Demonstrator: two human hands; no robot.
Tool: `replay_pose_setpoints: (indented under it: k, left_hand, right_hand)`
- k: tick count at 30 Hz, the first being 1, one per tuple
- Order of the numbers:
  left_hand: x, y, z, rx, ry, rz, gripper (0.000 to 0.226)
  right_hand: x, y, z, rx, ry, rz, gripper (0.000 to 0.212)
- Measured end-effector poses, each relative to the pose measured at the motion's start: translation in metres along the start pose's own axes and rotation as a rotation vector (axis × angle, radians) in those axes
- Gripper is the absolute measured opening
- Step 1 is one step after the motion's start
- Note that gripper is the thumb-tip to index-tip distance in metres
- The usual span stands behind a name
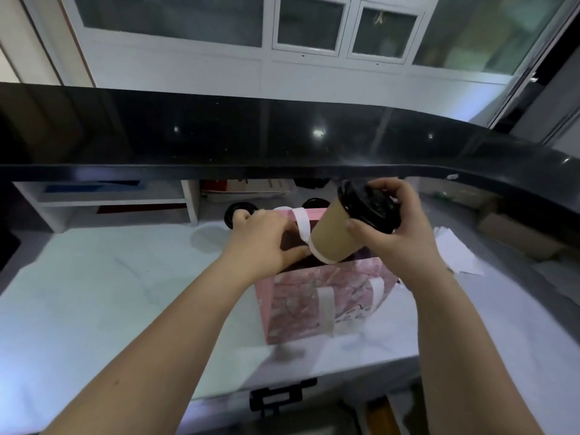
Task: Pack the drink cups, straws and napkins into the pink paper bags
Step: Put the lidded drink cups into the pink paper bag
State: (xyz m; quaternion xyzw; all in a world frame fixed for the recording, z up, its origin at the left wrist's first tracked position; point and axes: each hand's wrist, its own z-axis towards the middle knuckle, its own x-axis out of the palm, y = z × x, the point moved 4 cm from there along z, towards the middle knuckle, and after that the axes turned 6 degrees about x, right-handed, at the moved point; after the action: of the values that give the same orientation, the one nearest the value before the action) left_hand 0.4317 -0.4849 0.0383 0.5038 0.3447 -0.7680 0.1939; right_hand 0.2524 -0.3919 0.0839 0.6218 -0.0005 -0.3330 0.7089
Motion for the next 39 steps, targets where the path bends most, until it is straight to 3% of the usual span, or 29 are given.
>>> replay_pose_setpoints:
  k: [4, 10, 15, 18, 21, 24, 29, 34, 39]
  left_hand:
    - [0.003, -0.008, 0.001, -0.047, 0.035, -0.006, 0.034]
    - [0.007, -0.008, -0.005, -0.014, 0.234, 0.08, 0.117]
    - [0.026, -0.011, -0.011, -0.033, 0.364, 0.058, 0.144]
    - [0.031, -0.014, -0.012, -0.042, 0.363, 0.044, 0.149]
    - [0.032, -0.02, -0.017, -0.004, 0.383, 0.055, 0.15]
    - [0.03, -0.024, -0.024, 0.057, 0.401, 0.048, 0.152]
    - [0.026, -0.028, -0.035, 0.093, 0.4, 0.042, 0.152]
    - [0.03, -0.031, -0.037, 0.084, 0.374, 0.086, 0.152]
    - [0.031, -0.028, -0.038, 0.07, 0.348, 0.097, 0.15]
  right_hand:
    - [-0.017, -0.008, -0.001, -0.006, -0.105, 0.05, 0.06]
    - [-0.011, -0.017, 0.001, -0.008, 0.018, -0.223, 0.072]
    - [-0.022, -0.013, -0.017, -0.024, 0.227, -0.333, 0.08]
    - [-0.021, -0.014, -0.022, 0.052, 0.378, -0.437, 0.087]
    - [0.01, -0.034, -0.015, 0.122, 0.554, -0.825, 0.088]
    - [0.04, -0.055, -0.001, 0.156, 0.603, -1.088, 0.083]
    - [0.073, -0.069, 0.02, 0.187, 0.672, -0.887, 0.092]
    - [0.089, -0.088, 0.013, 0.148, 0.766, -0.845, 0.13]
    - [0.091, -0.095, 0.009, 0.085, 0.773, -0.845, 0.114]
